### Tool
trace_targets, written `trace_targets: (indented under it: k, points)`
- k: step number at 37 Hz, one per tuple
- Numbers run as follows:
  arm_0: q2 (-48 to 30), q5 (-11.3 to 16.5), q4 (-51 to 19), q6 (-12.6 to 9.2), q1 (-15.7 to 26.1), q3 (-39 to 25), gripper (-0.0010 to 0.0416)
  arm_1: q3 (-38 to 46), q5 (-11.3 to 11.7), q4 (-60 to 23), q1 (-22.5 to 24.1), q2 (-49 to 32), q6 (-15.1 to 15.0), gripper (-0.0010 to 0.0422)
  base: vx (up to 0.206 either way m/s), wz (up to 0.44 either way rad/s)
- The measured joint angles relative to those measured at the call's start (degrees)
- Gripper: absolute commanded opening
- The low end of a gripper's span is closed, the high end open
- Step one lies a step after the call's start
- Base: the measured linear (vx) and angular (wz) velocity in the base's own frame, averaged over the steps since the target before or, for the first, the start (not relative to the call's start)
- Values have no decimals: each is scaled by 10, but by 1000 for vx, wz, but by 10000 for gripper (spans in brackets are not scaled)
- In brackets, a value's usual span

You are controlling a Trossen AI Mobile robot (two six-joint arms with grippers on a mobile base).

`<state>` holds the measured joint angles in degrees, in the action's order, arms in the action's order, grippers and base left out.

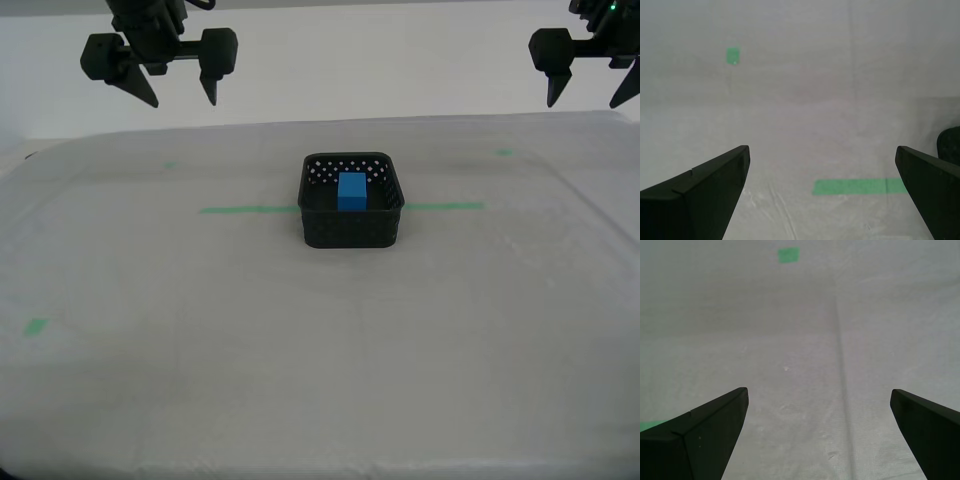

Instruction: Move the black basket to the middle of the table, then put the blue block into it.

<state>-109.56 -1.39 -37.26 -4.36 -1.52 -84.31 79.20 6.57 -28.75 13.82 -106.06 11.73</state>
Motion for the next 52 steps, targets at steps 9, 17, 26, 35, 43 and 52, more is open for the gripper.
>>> trace_targets:
  k: [9, 17, 26, 35, 43, 52]
  points:
    - [0, 0, 0, 0, 0, 0, 398, -40, -5, 35, -3, 15, 0, 401, 0, 0]
    - [0, 0, 1, 0, 0, 0, 399, -44, -1, 55, -3, 24, -16, 402, 0, 0]
    - [0, 0, 5, 0, 0, 0, 398, -44, 0, 65, -6, 28, -17, 400, 0, 0]
    - [0, 0, 8, 0, 0, 0, 398, -44, 2, 70, -6, 28, -21, 400, 0, 0]
    - [0, 0, 8, 0, 0, 0, 399, -44, 2, 70, -6, 28, -21, 400, 0, 0]
    - [0, 0, 8, 0, 1, 0, 398, -44, 2, 70, -6, 28, -21, 400, 0, 0]
